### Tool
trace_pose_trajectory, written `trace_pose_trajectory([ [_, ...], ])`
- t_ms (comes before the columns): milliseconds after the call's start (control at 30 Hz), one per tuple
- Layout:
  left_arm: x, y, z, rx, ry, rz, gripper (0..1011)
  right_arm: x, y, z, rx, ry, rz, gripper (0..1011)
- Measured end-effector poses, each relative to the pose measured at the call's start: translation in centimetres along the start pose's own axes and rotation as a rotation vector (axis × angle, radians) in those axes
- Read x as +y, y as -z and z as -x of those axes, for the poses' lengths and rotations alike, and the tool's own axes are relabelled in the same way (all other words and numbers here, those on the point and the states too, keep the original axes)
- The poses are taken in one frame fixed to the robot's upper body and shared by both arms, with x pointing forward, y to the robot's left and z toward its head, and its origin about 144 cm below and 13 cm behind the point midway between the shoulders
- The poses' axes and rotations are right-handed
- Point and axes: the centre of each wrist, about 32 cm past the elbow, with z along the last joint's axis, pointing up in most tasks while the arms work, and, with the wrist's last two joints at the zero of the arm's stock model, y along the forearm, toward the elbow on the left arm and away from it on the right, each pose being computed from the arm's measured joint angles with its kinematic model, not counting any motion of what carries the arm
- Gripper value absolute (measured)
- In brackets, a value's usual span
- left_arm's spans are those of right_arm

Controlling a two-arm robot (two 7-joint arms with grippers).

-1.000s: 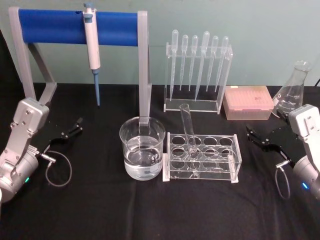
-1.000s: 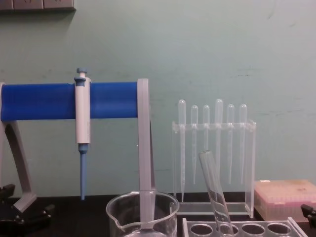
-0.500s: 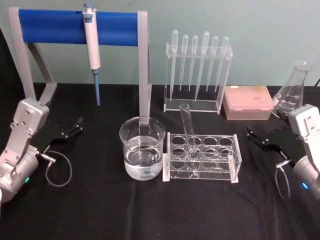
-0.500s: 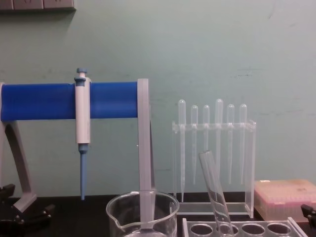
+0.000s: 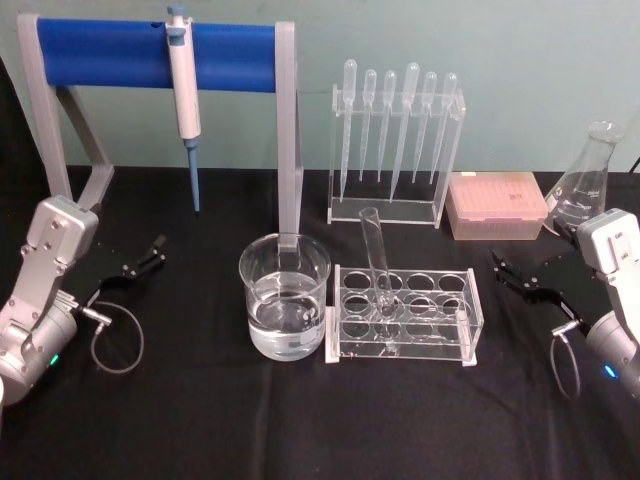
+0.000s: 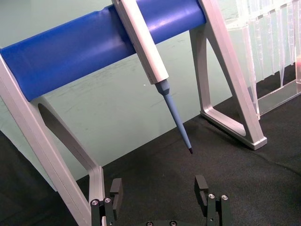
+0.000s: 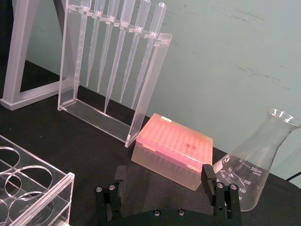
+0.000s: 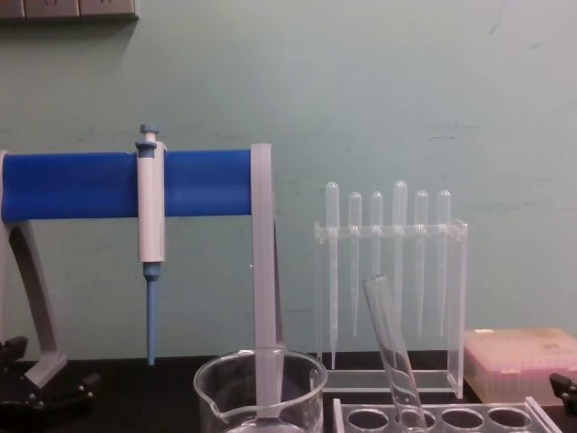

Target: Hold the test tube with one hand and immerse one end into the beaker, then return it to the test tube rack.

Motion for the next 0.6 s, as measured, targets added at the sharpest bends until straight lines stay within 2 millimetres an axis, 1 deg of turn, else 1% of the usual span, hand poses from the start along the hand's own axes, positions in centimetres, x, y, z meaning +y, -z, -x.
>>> trace_pose_trajectory([
  [333, 0.0, 0.0, 0.0, 0.000, 0.000, 0.000, 1000, -0.1, -0.1, 0.0, 0.000, 0.000, -0.002, 1003],
  [400, 0.0, 0.0, 0.0, 0.000, 0.000, 0.000, 1000, -0.6, -0.3, -0.1, -0.004, -0.002, -0.010, 1003],
  [500, 0.0, 0.0, 0.0, 0.000, 0.000, 0.000, 1000, -2.1, -0.9, -0.2, -0.012, -0.011, -0.022, 1003],
  [533, 0.0, 0.0, 0.0, 0.000, 0.000, 0.000, 1000, -2.1, -0.9, -0.2, -0.012, -0.011, -0.022, 1003],
  [600, 0.0, 0.0, 0.0, 0.000, 0.000, 0.000, 1000, -3.2, -1.2, -0.3, -0.008, -0.016, -0.030, 1003],
])
